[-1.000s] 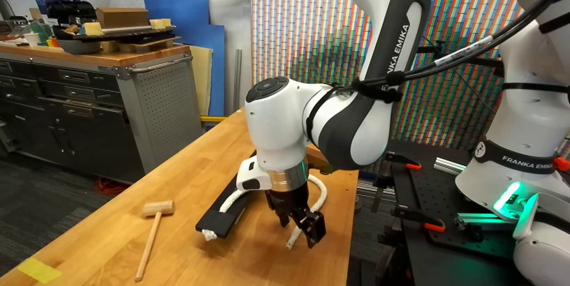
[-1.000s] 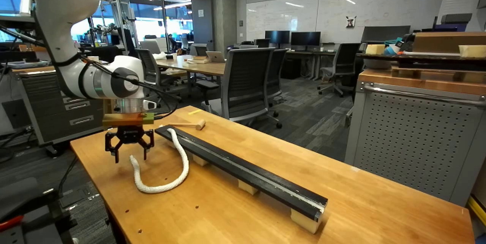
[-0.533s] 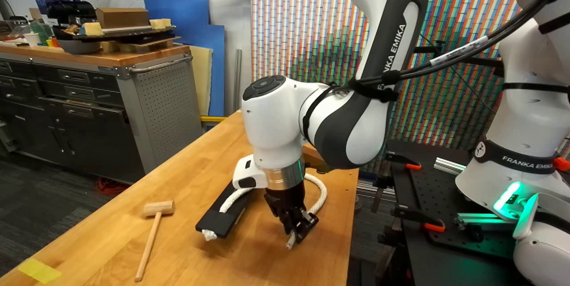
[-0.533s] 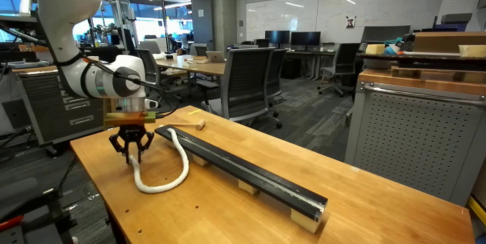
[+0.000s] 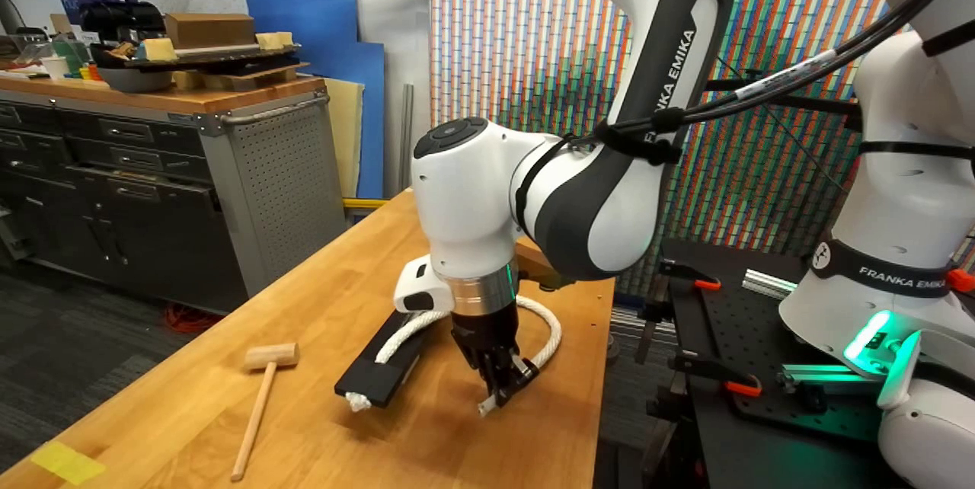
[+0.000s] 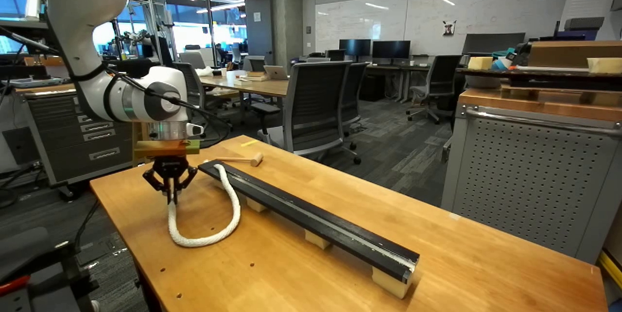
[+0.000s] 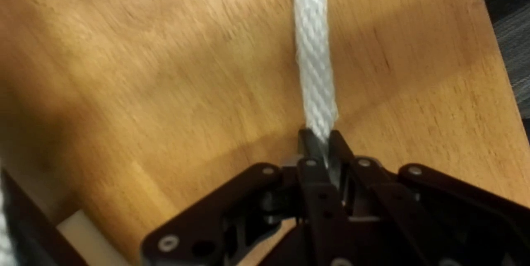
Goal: Set the rope along the middle of the block
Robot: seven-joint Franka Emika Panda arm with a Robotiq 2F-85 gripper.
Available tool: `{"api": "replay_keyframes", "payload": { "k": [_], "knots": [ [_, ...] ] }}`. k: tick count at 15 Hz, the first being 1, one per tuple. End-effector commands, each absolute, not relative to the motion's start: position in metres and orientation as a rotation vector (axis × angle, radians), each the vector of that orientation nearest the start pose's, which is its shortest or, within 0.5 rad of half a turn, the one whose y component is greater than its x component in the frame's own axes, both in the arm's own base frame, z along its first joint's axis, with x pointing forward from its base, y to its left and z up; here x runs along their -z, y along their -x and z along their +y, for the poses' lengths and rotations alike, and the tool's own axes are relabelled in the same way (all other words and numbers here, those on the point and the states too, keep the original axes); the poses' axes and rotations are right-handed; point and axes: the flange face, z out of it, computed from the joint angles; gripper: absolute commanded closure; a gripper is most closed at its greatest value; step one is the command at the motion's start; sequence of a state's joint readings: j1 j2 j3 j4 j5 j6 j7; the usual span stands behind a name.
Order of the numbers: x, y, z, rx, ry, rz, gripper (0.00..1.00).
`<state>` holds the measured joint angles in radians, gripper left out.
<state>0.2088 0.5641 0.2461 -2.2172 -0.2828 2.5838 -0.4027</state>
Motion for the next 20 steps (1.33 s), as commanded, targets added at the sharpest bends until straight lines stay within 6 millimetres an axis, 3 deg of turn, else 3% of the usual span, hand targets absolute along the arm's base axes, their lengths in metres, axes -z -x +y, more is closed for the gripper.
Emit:
{"api": "replay_keyframes", "payload": {
  "k": [1,4,7,15,20],
  "knots": [
    [-0.136,-0.460,0.232,-0.211,2.728,-1.524,0.97],
    [-0.160,-0.467,0.213,-0.162,2.801,-1.396,0.97],
    [-0.194,-0.479,0.182,-0.088,2.903,-1.208,0.97],
    [-0.313,-0.497,0.065,0.112,3.080,-0.561,0.97],
    [-0.377,-0.500,-0.021,0.192,3.116,-0.145,0.97]
  ]
}}
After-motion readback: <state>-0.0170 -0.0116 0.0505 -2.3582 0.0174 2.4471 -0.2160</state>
